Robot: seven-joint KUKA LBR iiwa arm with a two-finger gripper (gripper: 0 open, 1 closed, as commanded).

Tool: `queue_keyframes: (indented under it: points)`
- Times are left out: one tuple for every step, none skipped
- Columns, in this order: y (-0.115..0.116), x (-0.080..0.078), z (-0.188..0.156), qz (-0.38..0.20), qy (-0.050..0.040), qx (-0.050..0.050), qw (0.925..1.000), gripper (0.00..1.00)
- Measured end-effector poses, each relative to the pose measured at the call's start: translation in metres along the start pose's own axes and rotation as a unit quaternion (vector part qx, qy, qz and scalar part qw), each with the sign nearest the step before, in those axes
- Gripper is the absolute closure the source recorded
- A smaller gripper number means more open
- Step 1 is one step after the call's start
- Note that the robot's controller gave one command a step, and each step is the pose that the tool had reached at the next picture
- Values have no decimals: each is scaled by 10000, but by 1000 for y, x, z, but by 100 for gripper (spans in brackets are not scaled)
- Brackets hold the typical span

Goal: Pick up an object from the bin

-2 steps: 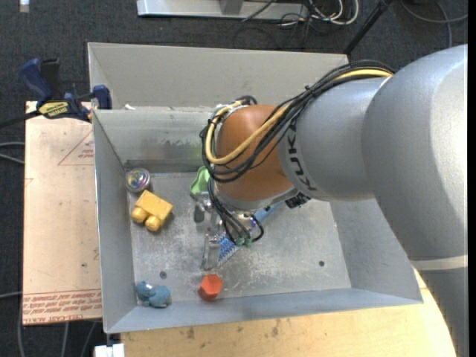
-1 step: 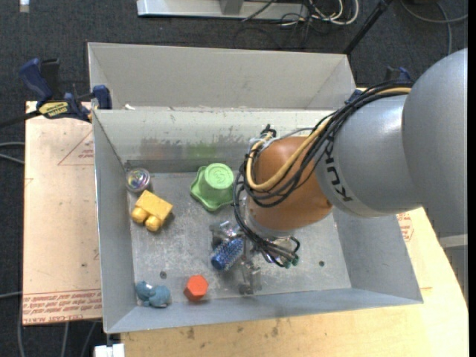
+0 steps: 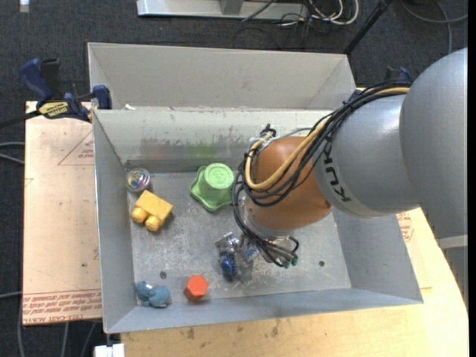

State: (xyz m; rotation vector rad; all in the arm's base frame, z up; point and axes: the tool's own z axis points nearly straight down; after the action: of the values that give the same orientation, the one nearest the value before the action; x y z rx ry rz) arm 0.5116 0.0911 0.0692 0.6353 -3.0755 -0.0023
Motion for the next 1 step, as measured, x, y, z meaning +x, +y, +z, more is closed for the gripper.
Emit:
queue_keyframes:
  points:
    - [-37,-20,-84,-3195,-21,12,9476,100]
